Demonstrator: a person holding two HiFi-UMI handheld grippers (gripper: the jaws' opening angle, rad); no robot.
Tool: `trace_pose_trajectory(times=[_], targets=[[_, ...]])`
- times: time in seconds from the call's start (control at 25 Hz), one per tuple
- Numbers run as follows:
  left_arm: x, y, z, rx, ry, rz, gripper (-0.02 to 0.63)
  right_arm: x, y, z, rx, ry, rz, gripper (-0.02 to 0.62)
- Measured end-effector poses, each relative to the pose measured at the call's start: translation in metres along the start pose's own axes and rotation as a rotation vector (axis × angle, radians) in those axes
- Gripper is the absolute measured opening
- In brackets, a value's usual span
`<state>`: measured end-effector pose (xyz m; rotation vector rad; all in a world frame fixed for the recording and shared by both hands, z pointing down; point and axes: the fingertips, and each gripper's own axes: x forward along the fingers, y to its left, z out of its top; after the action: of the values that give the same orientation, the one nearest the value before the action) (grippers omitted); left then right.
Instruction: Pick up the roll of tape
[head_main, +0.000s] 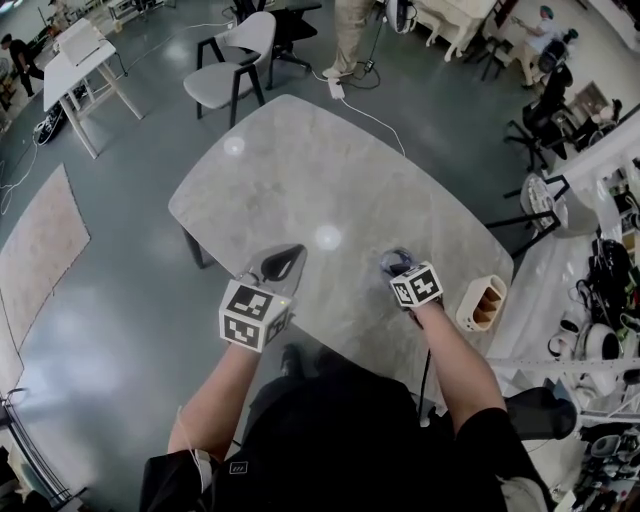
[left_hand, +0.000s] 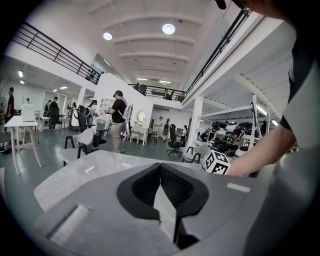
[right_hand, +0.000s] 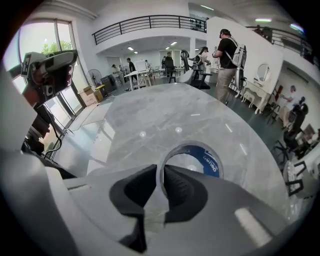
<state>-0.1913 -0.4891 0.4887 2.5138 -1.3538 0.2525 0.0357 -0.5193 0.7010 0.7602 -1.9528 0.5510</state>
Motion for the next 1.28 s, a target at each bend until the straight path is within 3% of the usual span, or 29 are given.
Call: trace_pose_trajectory(times=[0.44, 0.76, 1.04, 1.28], targets=[[-0.044, -0.015, 0.011, 0.039, -0.007, -0.043, 0.011, -0.083, 0.048, 0.014, 0.085, -0.241, 0.007, 0.048], [-0.045, -0.036, 0.038, 0.072, -0.026, -0.035, 0.011, -0.153, 0.071, 0.033, 0.059, -0.421, 0.038, 0.046], [-0.012, -0.076, 0.06, 0.093, -0.029, -0.023, 0.011, -0.226, 0.06, 0.054, 0.033, -0.617, 0.084, 0.046], [0.019, -0.117, 0.094, 0.054, -0.1, 0.033, 0.011, -0.304, 0.024, 0.038, 0.069, -0.805, 0.113, 0.046]])
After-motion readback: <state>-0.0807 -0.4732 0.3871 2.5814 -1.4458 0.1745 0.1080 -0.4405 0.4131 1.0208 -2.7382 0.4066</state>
